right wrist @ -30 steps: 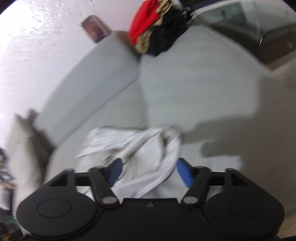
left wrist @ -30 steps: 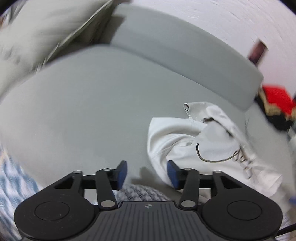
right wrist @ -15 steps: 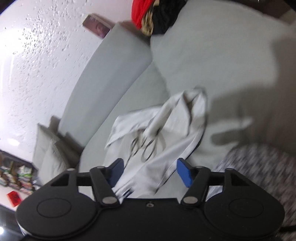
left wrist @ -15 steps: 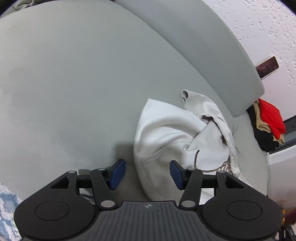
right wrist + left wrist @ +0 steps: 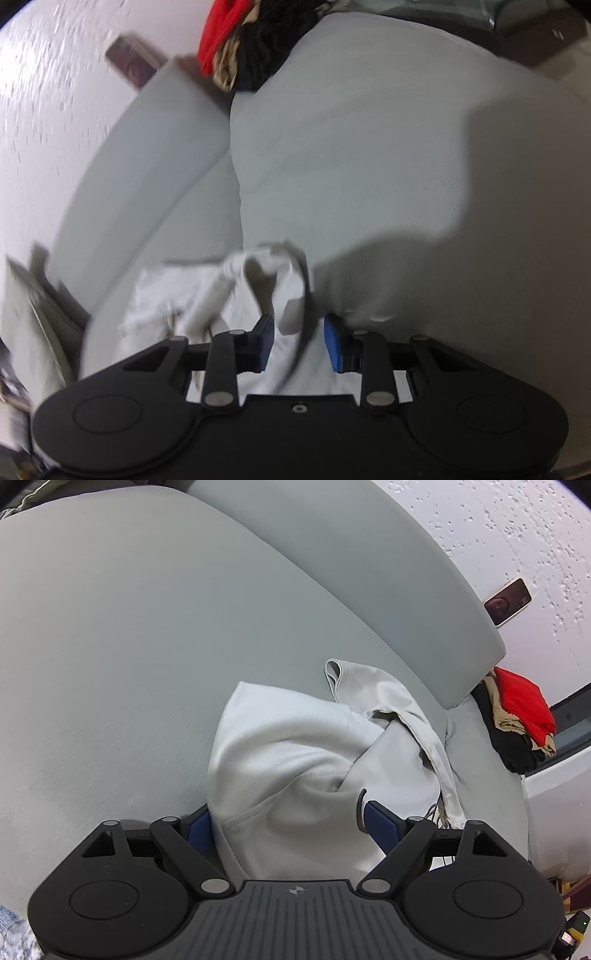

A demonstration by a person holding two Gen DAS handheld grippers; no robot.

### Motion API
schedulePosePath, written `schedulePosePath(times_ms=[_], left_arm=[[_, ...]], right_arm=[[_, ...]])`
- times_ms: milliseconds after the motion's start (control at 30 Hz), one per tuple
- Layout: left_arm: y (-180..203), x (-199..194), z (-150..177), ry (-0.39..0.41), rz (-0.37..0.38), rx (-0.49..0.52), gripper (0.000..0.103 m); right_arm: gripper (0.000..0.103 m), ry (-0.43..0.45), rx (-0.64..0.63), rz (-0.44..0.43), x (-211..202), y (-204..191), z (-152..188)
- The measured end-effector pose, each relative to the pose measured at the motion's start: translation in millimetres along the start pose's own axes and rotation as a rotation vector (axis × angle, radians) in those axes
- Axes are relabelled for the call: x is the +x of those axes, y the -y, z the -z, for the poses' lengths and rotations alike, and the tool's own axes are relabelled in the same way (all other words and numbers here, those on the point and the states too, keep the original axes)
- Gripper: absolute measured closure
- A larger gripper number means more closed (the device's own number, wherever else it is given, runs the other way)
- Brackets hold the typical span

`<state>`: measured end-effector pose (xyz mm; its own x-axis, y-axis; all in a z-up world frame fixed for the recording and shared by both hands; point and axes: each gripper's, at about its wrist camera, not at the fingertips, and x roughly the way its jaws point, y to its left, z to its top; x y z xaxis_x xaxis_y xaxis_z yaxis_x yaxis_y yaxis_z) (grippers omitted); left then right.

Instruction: Fold clothes

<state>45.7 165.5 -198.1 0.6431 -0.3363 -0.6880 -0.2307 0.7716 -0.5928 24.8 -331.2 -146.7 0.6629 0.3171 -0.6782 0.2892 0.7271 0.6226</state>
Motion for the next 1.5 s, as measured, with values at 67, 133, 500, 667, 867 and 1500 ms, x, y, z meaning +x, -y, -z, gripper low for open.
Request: schedulePosePath(times_ms=[67,133,500,667,867,1500], left_arm=[[2.4,0.1,1.6,0.005,0.006,0.027,0.029],[3.3,1.7,3.8,-0.019,0.017,0.034,0.074],[6.4,20.2,3.3,-0.058,0.029,-0.017,0.070],[22.3,-3.3,5.0,-0.020,-0.034,0.033,0.099],[37.5,-90.7,2.8,0.103,0.058,-0.009,0.101],[187.5,-374.8,-50.3,0.707,0.392,0.193,0.100]], right_arm=[[0.074,-0.018,0.014,-0.022,6.4,2.6,-2.2],[0.081,-0.055,-0.012,-0.011,9.1,-1.1,-3.0],[0.084,-0.221,-0.029,-0.066,40.7,-8.9,2.0],[0.098,-0.193,0.012,-0.056,27.2,-21.3,12.7],[0.098,-0.091,0.218,-0.281,-61.2,-24.6,11.5],[0.099,0.493,-0.095,-0.690,-352.3,-146.9,-28.0]])
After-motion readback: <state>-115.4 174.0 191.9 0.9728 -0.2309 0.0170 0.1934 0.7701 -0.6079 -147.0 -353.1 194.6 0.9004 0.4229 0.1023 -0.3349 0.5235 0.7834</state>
